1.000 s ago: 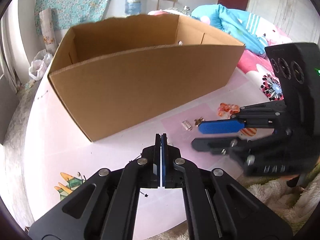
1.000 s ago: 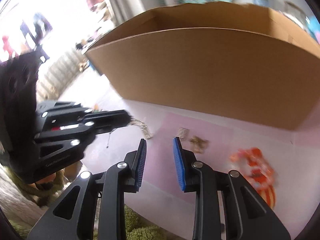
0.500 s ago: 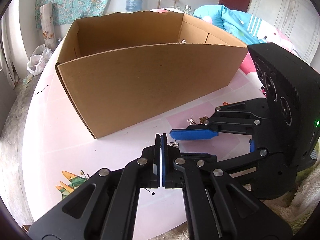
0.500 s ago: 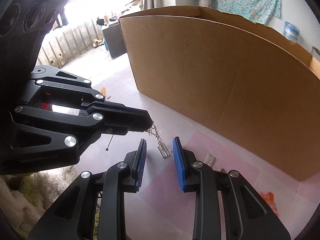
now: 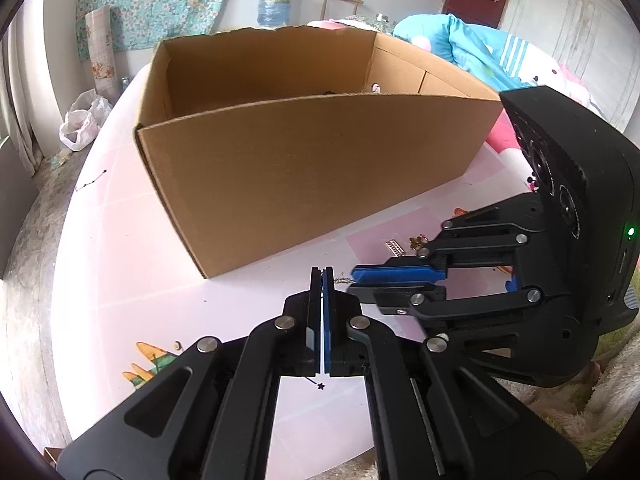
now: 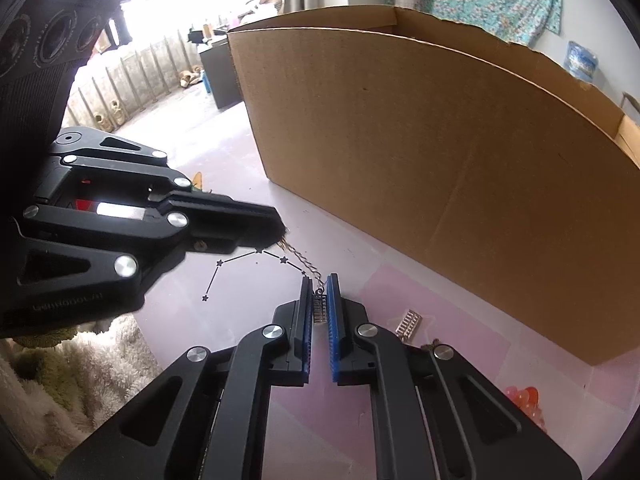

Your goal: Organize jewelry

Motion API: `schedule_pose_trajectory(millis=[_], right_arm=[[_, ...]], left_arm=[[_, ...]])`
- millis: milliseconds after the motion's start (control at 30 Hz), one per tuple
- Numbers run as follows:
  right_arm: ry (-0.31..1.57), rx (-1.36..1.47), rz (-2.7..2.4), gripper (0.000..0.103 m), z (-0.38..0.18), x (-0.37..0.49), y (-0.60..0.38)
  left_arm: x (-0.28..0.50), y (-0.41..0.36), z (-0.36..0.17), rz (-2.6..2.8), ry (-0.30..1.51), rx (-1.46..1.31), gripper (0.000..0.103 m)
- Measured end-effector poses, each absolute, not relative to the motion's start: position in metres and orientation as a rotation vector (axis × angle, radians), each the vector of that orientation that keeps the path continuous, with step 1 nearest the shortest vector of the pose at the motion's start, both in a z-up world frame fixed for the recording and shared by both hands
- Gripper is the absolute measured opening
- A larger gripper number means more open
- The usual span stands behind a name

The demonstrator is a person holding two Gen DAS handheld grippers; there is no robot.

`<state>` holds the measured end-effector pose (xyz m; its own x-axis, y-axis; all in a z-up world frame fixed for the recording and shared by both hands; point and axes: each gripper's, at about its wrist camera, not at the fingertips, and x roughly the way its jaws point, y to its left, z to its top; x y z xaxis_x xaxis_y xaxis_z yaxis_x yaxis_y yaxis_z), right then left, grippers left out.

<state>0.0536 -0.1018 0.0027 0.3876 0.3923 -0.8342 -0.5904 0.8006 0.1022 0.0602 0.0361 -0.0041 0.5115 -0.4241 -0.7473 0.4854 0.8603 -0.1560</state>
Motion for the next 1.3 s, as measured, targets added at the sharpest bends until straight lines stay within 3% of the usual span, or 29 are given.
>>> schedule_pose_trajectory(millis=[500,1033,1167,1300], right_arm=[[0.909,-0.170,0.546,0.007,0.029,0.022,-0.126],[0.628,-0.136,0.497,0.007,0.145,0.020,-0.174],[0.655,-0.117,0.501,0.007,0.156,0.052,-0.186],[0.774,-0.107,0.503,0.007,0.154,0.098,-0.200]], left_arm=[[0.042,0.035,0.022,-0.522,0.804,0.098,0.000],[0.042,0.004,0.111,-0.638,0.553,0.199,0.000],[0.072,-0.009,0.125,-0.677,0.571,0.188,0.000],[0.116,-0.023,0.125,-0.713,0.700,0.138,0.000]])
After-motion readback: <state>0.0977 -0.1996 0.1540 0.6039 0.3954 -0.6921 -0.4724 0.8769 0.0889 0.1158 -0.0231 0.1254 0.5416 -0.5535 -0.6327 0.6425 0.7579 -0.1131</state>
